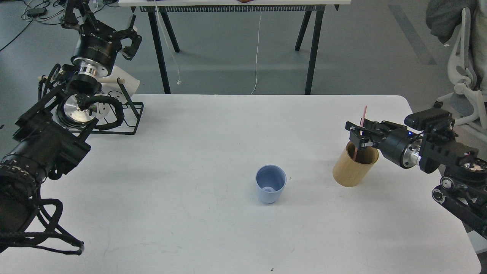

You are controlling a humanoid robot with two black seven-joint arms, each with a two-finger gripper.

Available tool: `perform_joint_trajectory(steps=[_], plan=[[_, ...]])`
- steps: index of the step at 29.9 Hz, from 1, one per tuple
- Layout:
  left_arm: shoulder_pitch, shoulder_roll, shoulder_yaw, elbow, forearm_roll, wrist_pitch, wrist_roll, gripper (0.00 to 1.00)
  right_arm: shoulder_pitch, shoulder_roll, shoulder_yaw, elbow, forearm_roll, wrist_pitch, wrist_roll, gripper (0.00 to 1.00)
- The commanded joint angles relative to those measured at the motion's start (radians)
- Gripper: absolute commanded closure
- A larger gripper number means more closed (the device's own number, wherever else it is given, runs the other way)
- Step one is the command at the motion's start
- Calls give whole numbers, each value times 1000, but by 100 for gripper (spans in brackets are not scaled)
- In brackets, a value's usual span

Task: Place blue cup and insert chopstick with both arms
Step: 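Grasp the pink stick with the right gripper and lift it out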

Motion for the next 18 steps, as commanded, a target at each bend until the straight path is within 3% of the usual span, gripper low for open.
perform_joint_trajectory(steps=[1,5,9,13,18], plan=[[0,-1,0,0,-1,0,2,1,1,2,-6,-4,0,3,-7,60],[2,-1,-2,0,-2,0,6,1,3,2,-29,-5,0,5,-8,69],[3,-4,-2,0,-2,0,5,1,4,-3,-33,-4,0,5,-16,90],[3,-4,-2,0,-2,0,5,1,3,-4,-34,2,0,5,-17,98],[3,1,-2,0,-2,0,5,1,6,-18,-29,14,2,0,-17,100]])
